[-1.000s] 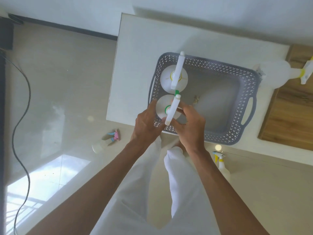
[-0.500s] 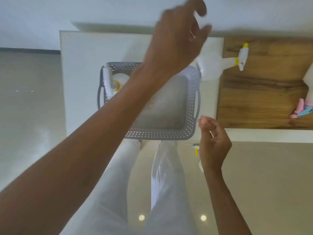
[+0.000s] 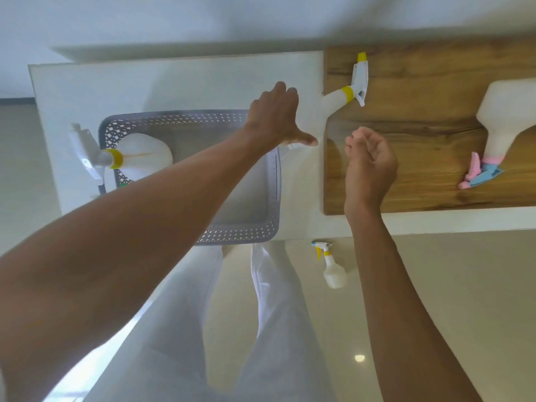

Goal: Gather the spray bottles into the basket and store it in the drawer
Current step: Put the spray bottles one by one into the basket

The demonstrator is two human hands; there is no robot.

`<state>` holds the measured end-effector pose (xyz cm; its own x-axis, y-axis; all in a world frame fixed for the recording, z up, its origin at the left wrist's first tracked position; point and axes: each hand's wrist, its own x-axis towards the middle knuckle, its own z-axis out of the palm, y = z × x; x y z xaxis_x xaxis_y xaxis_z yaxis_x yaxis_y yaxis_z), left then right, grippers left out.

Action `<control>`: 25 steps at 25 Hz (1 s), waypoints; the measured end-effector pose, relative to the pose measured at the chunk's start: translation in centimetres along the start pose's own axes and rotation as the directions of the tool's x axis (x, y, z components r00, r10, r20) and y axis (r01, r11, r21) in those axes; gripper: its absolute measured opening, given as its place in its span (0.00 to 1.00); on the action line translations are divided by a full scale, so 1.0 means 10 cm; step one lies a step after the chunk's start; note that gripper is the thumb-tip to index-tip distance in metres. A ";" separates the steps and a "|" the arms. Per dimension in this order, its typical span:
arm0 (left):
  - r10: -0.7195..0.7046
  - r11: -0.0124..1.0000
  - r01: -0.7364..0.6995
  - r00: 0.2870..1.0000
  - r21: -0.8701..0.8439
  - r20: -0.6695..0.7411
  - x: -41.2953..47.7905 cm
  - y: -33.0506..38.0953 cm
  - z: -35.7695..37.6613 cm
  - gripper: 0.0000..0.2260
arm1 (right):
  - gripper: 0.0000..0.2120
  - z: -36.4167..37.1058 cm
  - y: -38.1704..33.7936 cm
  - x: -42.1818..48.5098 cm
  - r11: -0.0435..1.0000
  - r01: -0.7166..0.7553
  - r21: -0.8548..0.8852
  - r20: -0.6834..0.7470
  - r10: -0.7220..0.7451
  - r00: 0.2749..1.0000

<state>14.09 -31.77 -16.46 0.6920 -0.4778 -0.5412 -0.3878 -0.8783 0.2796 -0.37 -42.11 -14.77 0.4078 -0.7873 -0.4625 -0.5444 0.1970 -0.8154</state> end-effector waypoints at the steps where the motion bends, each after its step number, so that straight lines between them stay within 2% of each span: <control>1: -0.003 1.000 0.003 1.000 -0.014 -0.017 0.00 0.00 0.02 0.41 | 0.07 0.01 -0.01 0.06 1.000 -0.026 -0.003 0.018 0.026 0.999; 3: -0.006 1.000 0.004 0.998 -0.031 -0.055 0.02 0.01 0.00 0.38 | 0.09 0.02 -0.05 0.18 0.996 -0.088 0.024 0.058 0.087 0.995; 5: -0.014 0.994 -0.001 0.990 -0.109 -0.139 -0.01 -0.01 -0.03 0.36 | 0.18 0.00 -0.14 0.25 0.990 -0.143 0.008 0.117 0.141 0.983; 7: -0.018 0.946 -0.060 0.972 -0.320 -0.236 -0.17 -0.10 -0.06 0.34 | 0.24 -0.04 -0.26 0.29 0.981 -0.195 -0.002 0.208 0.191 0.959; 8: -0.014 0.889 -0.105 0.966 -0.446 -0.256 -0.32 -0.15 -0.07 0.33 | 0.25 -0.05 -0.32 0.29 0.973 -0.228 0.028 0.268 0.213 0.940; 11: -0.014 0.687 -0.181 0.965 -0.703 -0.262 -0.79 -0.37 -0.02 0.29 | 0.22 -0.02 -0.52 0.15 0.950 -0.271 0.153 0.435 0.182 0.882; 13: -0.030 0.620 -0.168 0.971 -0.766 -0.237 -1.06 -0.52 0.05 0.28 | 0.17 0.07 -0.60 -0.03 0.943 -0.247 0.222 0.511 0.103 0.854; 16: -0.047 0.575 -0.176 0.968 -0.799 -0.247 -1.40 -0.80 0.17 0.27 | 0.10 0.28 -0.64 -0.37 0.953 -0.194 0.234 0.596 0.017 0.803; 19: -0.089 0.577 -0.215 0.943 -0.788 -0.322 -1.66 -1.02 0.27 0.27 | 0.09 0.49 -0.62 -0.67 0.975 -0.098 0.197 0.606 -0.042 0.794; 23: -0.250 0.761 -0.167 0.816 -0.626 -0.522 -1.82 -1.18 0.42 0.36 | 0.15 0.83 -0.52 -1.11 0.971 0.218 0.100 0.637 -0.231 0.736; 25: -0.324 0.791 -0.094 0.773 -0.605 -0.545 -1.84 -1.19 0.50 0.37 | 0.15 1.00 -0.41 -1.31 0.914 0.404 0.034 0.651 -0.327 0.685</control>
<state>2.94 -12.48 -13.79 0.9926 -0.0935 -0.0773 -0.0035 -0.6595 0.7517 3.87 -26.76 -8.87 0.9346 -0.2233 -0.2771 -0.3081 -0.1182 -0.9440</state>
